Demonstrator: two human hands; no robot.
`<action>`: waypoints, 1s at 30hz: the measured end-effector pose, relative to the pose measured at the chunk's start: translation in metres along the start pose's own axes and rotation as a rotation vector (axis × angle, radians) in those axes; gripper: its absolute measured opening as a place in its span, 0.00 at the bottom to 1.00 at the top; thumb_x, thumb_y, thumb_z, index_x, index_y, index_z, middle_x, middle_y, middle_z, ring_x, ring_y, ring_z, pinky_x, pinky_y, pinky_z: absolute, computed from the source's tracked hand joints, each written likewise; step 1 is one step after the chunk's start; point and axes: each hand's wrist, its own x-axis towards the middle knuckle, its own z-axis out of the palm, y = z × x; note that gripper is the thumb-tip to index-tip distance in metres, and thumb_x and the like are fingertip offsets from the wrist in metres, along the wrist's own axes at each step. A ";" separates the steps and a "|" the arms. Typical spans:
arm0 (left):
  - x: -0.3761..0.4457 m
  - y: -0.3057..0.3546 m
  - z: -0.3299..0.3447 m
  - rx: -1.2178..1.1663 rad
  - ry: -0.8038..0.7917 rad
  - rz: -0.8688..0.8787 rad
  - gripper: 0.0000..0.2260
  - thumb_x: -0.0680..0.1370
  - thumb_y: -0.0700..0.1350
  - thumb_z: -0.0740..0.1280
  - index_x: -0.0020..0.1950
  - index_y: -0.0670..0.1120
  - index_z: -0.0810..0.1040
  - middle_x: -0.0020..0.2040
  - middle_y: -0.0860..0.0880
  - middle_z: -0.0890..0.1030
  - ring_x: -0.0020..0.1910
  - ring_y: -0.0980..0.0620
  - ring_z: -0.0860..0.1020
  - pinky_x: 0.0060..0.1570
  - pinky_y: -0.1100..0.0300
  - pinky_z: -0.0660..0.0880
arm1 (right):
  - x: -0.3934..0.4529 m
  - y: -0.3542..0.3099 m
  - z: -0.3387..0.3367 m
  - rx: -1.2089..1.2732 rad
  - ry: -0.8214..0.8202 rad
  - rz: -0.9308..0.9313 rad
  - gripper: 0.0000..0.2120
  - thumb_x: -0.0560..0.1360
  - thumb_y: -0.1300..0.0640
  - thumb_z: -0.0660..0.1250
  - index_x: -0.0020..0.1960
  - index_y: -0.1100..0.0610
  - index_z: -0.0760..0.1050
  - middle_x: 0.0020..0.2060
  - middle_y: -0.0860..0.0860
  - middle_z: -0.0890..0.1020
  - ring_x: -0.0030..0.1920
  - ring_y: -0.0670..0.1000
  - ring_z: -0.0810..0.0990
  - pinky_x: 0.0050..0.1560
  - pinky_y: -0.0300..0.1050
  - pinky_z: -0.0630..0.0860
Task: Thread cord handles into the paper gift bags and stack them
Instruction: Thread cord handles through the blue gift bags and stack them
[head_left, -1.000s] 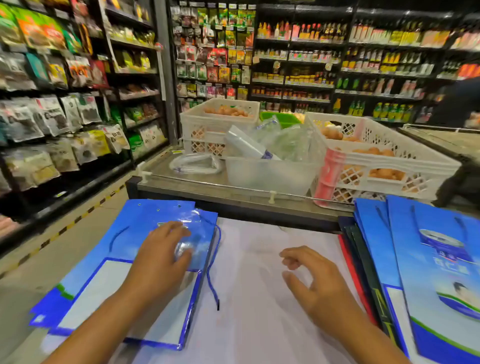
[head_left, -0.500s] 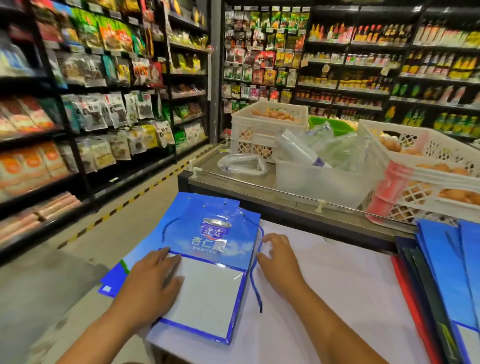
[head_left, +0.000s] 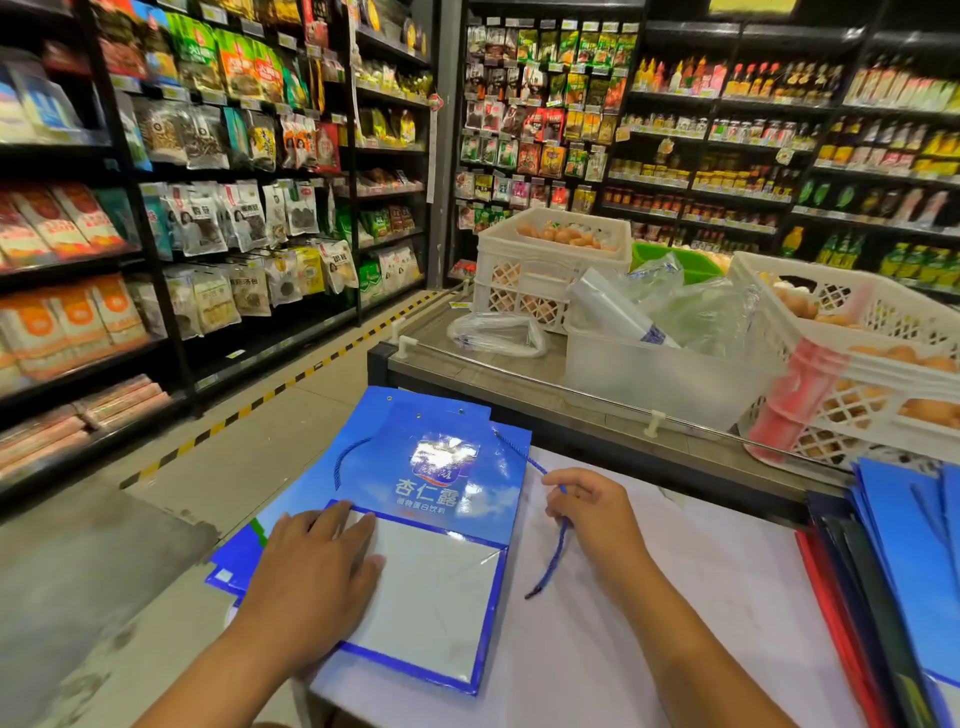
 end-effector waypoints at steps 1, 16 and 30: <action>-0.001 0.004 -0.002 0.011 0.018 0.007 0.31 0.78 0.66 0.47 0.70 0.57 0.79 0.71 0.50 0.78 0.63 0.42 0.78 0.68 0.43 0.71 | -0.010 -0.005 -0.003 0.019 -0.051 -0.005 0.13 0.78 0.70 0.67 0.50 0.55 0.85 0.39 0.54 0.86 0.41 0.51 0.84 0.45 0.42 0.80; -0.024 0.112 -0.011 -0.663 0.021 0.245 0.07 0.76 0.51 0.63 0.49 0.57 0.81 0.43 0.60 0.79 0.46 0.62 0.76 0.48 0.63 0.73 | -0.099 0.035 -0.019 -0.077 -0.232 -0.053 0.17 0.74 0.72 0.71 0.50 0.51 0.87 0.43 0.53 0.88 0.45 0.52 0.86 0.48 0.41 0.81; 0.042 0.085 0.001 -0.512 0.123 0.005 0.09 0.76 0.46 0.75 0.52 0.53 0.76 0.52 0.53 0.75 0.56 0.50 0.74 0.53 0.56 0.74 | -0.087 0.035 -0.037 -0.183 -0.169 -0.024 0.03 0.77 0.56 0.75 0.45 0.52 0.84 0.42 0.51 0.85 0.43 0.45 0.81 0.42 0.39 0.78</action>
